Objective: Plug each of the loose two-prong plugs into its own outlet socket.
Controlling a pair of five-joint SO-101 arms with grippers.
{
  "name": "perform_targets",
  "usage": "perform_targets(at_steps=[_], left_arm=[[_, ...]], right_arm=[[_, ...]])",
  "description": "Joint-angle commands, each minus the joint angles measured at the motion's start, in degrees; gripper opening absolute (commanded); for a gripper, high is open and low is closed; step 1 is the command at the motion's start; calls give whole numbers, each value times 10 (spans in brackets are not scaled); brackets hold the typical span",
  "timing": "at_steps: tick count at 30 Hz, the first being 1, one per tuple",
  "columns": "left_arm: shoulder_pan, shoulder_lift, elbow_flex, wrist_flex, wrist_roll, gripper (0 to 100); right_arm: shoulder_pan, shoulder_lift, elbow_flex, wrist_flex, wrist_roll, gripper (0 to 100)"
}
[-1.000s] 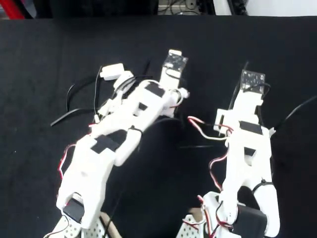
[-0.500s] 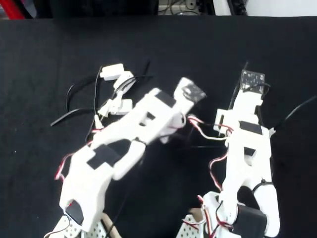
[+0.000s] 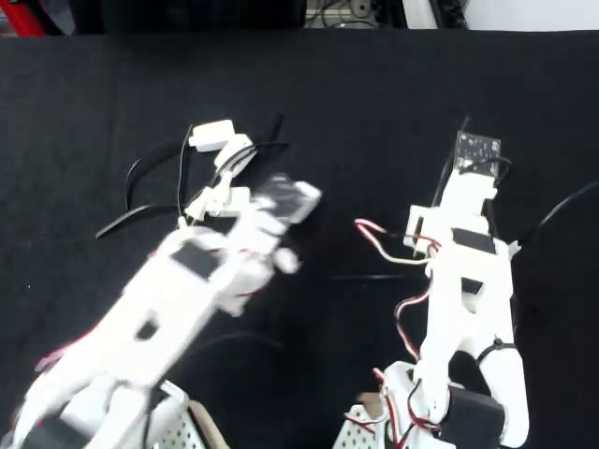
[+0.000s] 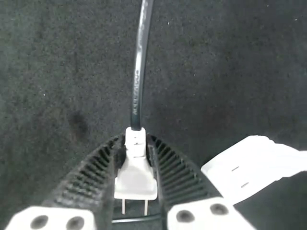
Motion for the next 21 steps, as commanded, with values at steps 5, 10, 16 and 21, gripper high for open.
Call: perform_targets(at_steps=[5,10,16,21], left_arm=[[-211,-303,114,131,-227,29],[-305,-447,164,218,-338,29],[-367,-584,236,248,-447,29],[-386,-637,303,215,-448,30]], right_arm=[[6,6,-32,1,-3,12],[5,6,-27,-5,-2,12],[-12,6,-25,-5,-1,12],[-11,7,-25,-5,-1,12]])
